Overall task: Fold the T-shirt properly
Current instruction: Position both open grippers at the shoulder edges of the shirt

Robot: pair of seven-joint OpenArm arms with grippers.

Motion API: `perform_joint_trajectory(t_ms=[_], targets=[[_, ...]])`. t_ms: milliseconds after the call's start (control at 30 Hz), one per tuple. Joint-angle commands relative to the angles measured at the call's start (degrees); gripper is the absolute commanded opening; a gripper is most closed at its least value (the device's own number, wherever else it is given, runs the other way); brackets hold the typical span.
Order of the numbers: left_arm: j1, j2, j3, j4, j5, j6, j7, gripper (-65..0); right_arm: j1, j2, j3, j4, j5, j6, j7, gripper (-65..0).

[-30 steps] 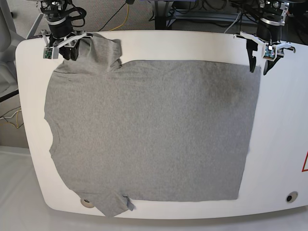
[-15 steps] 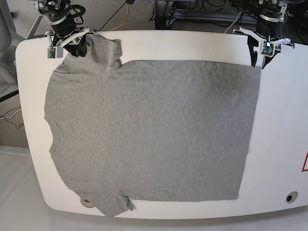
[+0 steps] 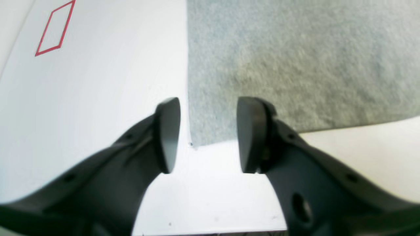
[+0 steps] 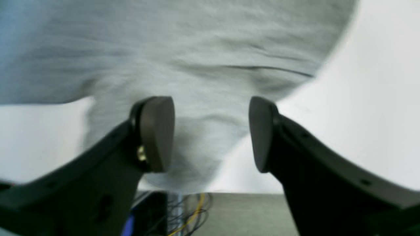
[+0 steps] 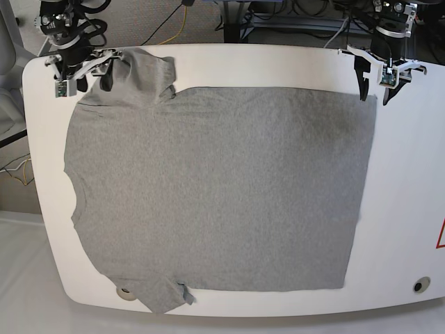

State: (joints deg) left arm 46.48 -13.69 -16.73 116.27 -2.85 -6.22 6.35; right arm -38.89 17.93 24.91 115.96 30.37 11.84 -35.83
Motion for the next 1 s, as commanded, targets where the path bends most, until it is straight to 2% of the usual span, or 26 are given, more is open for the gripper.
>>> perform_joint_trajectory(t_ms=[0, 100, 300, 433, 500, 700, 767, 833, 967], targets=[[-0.06, -0.36, -0.46, 0.68, -0.32, 0.29, -1.0, -36.0, 0.64, 0.69, 1.51, -0.73, 0.9, 0.29, -0.32, -29.2], [-0.37, -0.37, -0.43, 0.44, -0.38, 0.28, -1.12, -35.6, 1.36, 0.66, 2.0, -2.46, 2.07, 1.11, -1.1, -28.9], [-0.67, -0.27, -0.02, -0.31, -0.3, 0.61, -3.02, -38.4, 2.86, 0.85, 2.19, -7.8, 10.5, 2.88, -0.68, -27.7], [-1.12, -0.28, 0.01, -0.56, -0.35, 0.57, -3.2, -38.7, 3.26, 0.71, 2.06, -9.12, 12.55, 2.91, -0.81, -27.9], [-1.45, -0.48, -0.21, 0.01, 0.44, 1.14, -3.76, -37.1, 3.08, 0.11, 1.21, -8.08, 11.65, 0.69, -0.96, -27.7], [-2.24, -0.71, -0.2, -0.24, 0.82, 0.94, -4.3, -35.1, 3.3, -1.08, 0.97, -6.87, 8.08, -1.67, -1.03, -28.2], [-2.42, -1.05, -0.18, -0.35, 0.56, 0.96, -4.26, -34.6, 3.23, -1.24, 0.92, -6.71, 6.48, -1.86, -0.66, -28.7], [-2.38, -3.84, 0.11, -0.38, -2.32, 0.85, -3.7, -34.5, 2.77, -0.64, 1.38, -6.38, 3.03, -2.05, 0.69, -32.7], [-2.39, -6.35, 0.39, -0.4, -4.81, 1.15, -3.17, -34.4, 2.43, -0.43, 1.49, -6.18, 3.42, -0.42, 2.43, -37.2]])
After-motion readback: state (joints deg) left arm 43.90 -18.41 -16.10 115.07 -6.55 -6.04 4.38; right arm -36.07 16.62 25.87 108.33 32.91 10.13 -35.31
